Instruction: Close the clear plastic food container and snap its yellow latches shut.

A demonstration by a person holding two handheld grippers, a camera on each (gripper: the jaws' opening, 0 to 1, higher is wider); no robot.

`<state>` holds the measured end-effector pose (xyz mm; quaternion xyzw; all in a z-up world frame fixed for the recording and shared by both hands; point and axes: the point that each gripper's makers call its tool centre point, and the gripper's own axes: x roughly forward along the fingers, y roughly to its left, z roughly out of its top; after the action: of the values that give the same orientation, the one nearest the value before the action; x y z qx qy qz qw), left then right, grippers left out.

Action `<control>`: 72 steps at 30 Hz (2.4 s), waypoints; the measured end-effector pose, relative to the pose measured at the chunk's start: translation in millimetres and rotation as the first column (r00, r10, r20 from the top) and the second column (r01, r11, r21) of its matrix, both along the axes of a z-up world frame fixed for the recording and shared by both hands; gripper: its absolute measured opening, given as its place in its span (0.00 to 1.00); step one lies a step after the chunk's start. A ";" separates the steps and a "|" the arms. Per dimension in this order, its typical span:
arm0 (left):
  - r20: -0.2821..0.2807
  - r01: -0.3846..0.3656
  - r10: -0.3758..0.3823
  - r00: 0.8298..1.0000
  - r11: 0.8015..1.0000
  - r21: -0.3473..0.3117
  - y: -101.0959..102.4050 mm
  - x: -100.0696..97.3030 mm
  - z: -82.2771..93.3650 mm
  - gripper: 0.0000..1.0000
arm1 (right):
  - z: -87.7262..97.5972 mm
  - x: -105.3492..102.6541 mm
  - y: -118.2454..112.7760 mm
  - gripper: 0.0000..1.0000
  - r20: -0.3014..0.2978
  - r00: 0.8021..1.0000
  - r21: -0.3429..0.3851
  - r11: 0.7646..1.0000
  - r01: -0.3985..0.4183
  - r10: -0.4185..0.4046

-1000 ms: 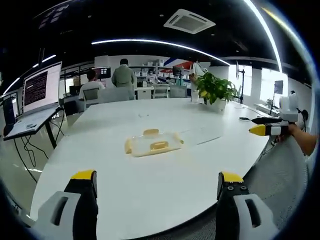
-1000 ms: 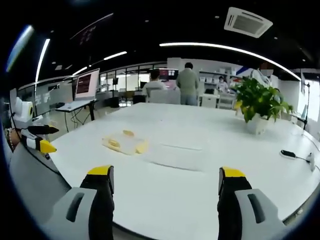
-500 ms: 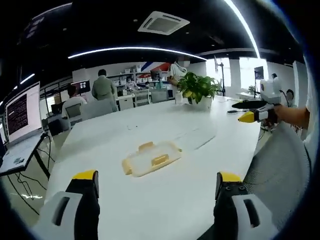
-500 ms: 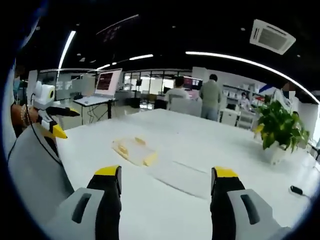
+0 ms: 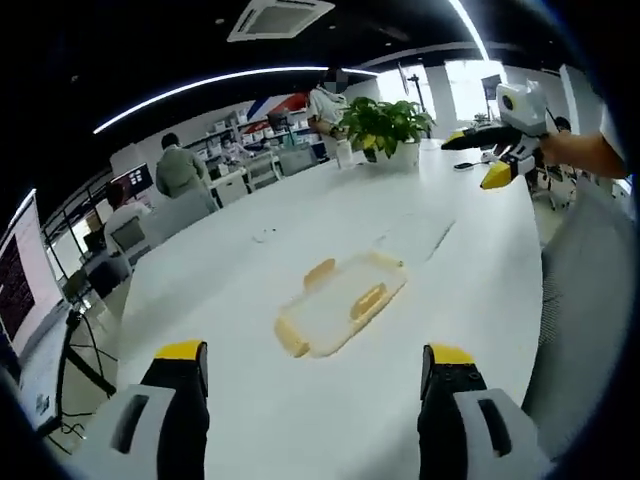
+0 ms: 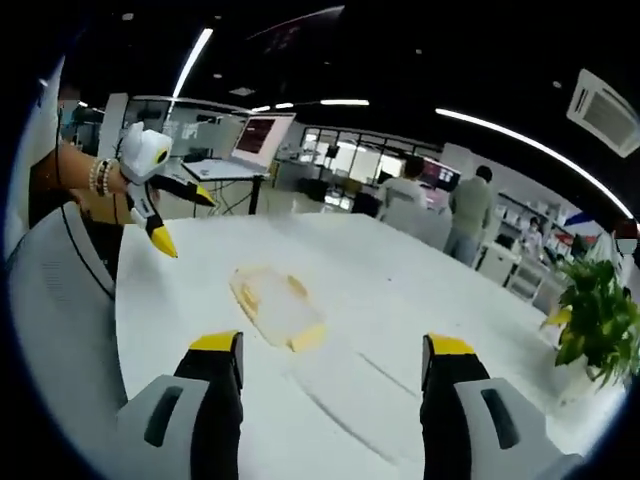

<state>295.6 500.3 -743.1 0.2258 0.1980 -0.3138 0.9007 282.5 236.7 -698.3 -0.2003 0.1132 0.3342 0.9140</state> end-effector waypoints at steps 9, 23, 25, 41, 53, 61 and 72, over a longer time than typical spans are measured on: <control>-0.007 0.080 -0.079 0.997 0.987 0.139 6.6 35.0 -2.9 0.80 | -6.9 28.4 12.5 0.68 -0.019 0.998 -0.070 0.996 -0.063 0.062; -0.039 0.170 -0.165 0.985 0.955 0.245 4.2 69.8 -15.1 0.78 | -30.9 50.2 25.3 0.67 -0.085 0.989 -0.155 0.978 -0.136 0.124; -0.060 0.189 -0.179 0.982 0.943 0.273 4.8 73.6 -21.0 0.78 | -35.0 53.2 25.7 0.68 -0.100 0.986 -0.174 0.974 -0.146 0.130; -0.185 0.362 -0.312 0.932 0.842 0.400 -2.7 96.3 -48.2 0.70 | -66.6 69.0 52.4 0.62 -0.221 0.938 -0.313 0.892 -0.328 0.267; -0.332 0.500 -0.383 0.862 0.752 0.430 -6.8 97.7 -73.7 0.67 | -92.9 76.2 67.5 0.57 -0.351 0.877 -0.373 0.810 -0.453 0.329; -0.380 0.554 -0.417 0.826 0.728 0.404 -13.9 96.7 -82.5 0.60 | -113.2 77.3 78.3 0.56 -0.428 0.832 -0.351 0.783 -0.513 0.352; -0.412 0.600 -0.452 0.791 0.705 0.379 -18.7 96.4 -88.1 0.54 | -129.0 77.7 79.4 0.53 -0.503 0.787 -0.348 0.749 -0.564 0.358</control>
<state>392.0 481.6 -831.2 0.4459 0.3262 -0.5285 0.6446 360.1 316.1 -827.3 -0.3689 0.3248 0.5491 0.6760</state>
